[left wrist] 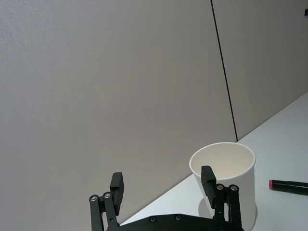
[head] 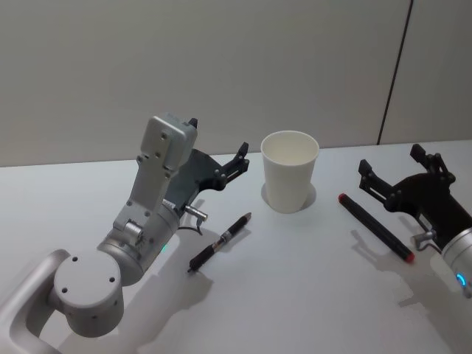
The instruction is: Place the pen into the pen holder.
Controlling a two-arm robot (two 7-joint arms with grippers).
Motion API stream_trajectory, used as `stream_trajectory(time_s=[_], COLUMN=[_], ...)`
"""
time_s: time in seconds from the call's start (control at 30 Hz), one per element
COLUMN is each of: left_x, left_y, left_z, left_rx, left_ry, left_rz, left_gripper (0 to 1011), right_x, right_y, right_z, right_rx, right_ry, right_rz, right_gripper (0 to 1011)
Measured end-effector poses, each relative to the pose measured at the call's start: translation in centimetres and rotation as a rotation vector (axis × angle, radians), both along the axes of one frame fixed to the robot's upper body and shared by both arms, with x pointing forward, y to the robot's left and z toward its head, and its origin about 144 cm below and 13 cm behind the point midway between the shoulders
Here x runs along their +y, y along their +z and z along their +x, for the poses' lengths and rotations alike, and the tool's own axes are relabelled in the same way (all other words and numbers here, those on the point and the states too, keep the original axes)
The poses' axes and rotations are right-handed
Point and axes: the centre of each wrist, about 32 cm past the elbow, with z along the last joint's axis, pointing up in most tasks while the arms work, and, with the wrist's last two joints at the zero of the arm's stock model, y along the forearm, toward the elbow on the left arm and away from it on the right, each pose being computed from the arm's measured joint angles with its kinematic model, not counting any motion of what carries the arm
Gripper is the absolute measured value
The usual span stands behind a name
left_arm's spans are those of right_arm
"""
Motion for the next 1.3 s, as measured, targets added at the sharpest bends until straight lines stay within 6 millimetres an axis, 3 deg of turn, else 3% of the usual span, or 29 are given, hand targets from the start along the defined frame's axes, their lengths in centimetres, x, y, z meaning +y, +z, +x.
stream_trajectory(time_s=[1.3], left_x=[0.00], left_y=[0.00], left_z=[0.00], left_rx=[0.000], left_ry=[0.000], left_rz=[0.000], left_gripper=[1001], right_x=[0.00], right_y=[0.00], right_z=[0.00], right_rx=[0.000], right_ry=[0.000], right_rz=[0.000], right_gripper=[1001])
